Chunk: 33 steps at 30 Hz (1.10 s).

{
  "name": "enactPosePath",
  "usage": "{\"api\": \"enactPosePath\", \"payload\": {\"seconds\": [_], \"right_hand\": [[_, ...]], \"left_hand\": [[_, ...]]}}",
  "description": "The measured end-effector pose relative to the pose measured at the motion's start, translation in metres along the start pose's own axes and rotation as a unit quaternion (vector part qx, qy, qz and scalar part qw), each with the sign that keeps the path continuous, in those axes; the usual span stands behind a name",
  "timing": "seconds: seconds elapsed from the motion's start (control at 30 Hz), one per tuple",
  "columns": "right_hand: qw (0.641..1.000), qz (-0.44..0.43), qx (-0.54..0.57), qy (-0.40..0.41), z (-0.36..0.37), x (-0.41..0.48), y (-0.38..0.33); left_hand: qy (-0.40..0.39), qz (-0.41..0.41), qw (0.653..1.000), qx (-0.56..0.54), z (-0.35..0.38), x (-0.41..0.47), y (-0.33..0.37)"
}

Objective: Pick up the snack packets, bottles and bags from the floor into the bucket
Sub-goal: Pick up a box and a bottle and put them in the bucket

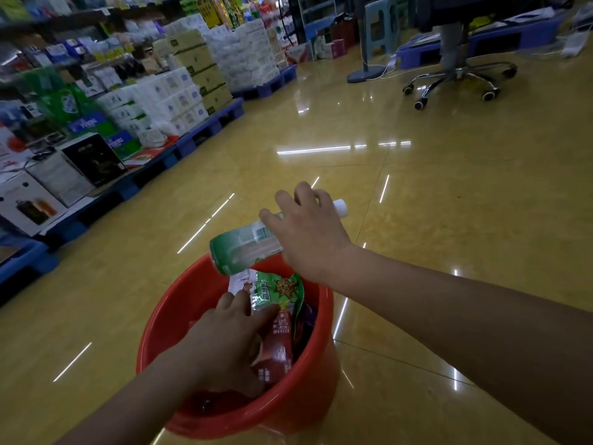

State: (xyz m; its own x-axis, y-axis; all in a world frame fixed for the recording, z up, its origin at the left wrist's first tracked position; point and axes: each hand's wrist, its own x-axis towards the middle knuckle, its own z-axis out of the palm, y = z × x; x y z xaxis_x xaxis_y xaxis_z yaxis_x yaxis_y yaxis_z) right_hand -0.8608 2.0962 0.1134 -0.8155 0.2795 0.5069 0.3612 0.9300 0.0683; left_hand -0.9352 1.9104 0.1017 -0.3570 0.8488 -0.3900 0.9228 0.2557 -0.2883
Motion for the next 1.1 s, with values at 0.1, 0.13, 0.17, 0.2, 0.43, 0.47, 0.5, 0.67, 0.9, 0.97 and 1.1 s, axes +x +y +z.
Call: {"api": "enactPosePath", "payload": {"seconds": [0.1,0.13,0.17,0.2,0.43,0.47,0.5,0.67,0.9,0.97,1.1], "right_hand": [[1.000,-0.018,0.014,-0.010,0.000,0.000,-0.014],[1.000,-0.021,0.016,-0.010,0.000,0.000,-0.018],[1.000,-0.025,0.016,-0.011,0.000,0.000,-0.021],[0.999,-0.031,0.015,-0.015,0.001,0.000,-0.025],[0.995,-0.075,0.011,-0.058,0.008,-0.001,-0.047],[0.995,-0.079,0.011,-0.060,0.009,-0.002,-0.049],[0.995,-0.082,0.011,-0.060,0.010,-0.002,-0.051],[0.992,-0.094,0.026,-0.078,0.018,-0.004,-0.059],[0.985,-0.103,0.037,-0.136,0.040,-0.001,-0.072],[0.983,-0.100,0.038,-0.150,0.048,0.000,-0.075],[0.978,-0.107,0.044,-0.171,0.058,0.005,-0.079]], "left_hand": [[-0.004,-0.012,1.000,-0.003,0.009,0.008,0.002],[-0.001,-0.015,1.000,-0.002,0.012,0.011,0.002],[0.008,-0.018,1.000,-0.003,0.015,0.015,0.003],[0.022,-0.024,0.999,-0.006,0.018,0.018,0.005],[-0.007,-0.076,0.997,0.009,0.027,0.023,0.002],[-0.035,-0.092,0.995,-0.003,0.027,0.021,-0.003],[-0.072,-0.109,0.991,-0.028,0.027,0.019,-0.008],[-0.075,-0.135,0.987,-0.052,0.042,0.016,0.010],[-0.093,-0.010,0.995,-0.033,0.029,0.019,0.041],[-0.124,0.027,0.992,-0.028,0.031,0.021,0.032],[-0.115,0.028,0.992,-0.047,0.037,0.025,0.030]]}}
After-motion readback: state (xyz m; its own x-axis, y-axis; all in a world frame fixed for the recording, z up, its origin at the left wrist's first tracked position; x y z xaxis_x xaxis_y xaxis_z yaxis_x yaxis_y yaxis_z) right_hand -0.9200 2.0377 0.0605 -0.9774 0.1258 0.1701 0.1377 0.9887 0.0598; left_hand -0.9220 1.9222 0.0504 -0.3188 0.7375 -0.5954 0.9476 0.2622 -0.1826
